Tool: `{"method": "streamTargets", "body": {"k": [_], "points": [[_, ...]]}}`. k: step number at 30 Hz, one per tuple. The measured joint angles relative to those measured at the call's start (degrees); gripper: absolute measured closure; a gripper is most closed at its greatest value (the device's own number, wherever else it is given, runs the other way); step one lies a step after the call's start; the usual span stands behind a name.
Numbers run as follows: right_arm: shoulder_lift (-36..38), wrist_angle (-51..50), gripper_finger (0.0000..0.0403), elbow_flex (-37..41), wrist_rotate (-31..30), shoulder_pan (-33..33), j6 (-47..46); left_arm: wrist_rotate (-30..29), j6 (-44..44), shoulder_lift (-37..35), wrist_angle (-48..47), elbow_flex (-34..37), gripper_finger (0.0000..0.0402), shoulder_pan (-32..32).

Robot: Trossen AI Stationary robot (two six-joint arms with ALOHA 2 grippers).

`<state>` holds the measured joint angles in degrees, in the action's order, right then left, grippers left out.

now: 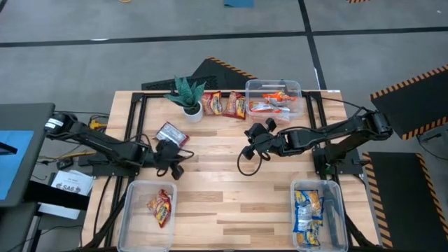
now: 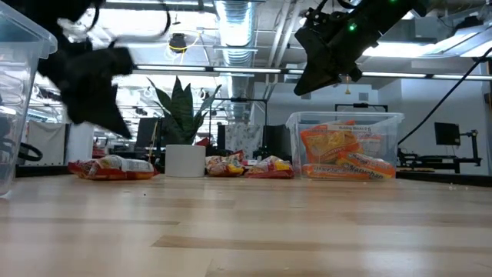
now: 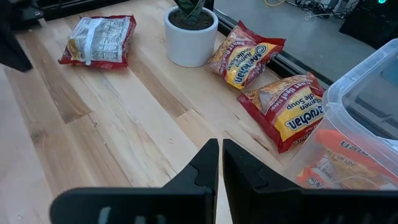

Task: Sort Maruchan noodles
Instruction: Put the red noodle pack into the bottom left transparent bin

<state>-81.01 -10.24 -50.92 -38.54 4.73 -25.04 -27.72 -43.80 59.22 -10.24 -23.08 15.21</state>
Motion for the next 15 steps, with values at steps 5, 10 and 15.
{"method": "streamTargets", "body": {"k": [5, 10, 15], "points": [[0.0, 0.0, 0.0359, 0.0, 0.0, 0.0, 0.0, -6.0, 11.7, -0.5, -7.7, -7.8, 0.0401, 1.4], [0.0, 0.0, 0.0359, 0.0, 0.0, 0.0, 0.0, -7.1, 21.1, -0.7, -15.1, -13.5, 0.0401, 0.2], [0.0, 0.0, 0.0359, 0.0, 0.0, 0.0, 0.0, -4.4, 24.8, -0.6, -21.9, -13.9, 0.0384, -4.7]]}}
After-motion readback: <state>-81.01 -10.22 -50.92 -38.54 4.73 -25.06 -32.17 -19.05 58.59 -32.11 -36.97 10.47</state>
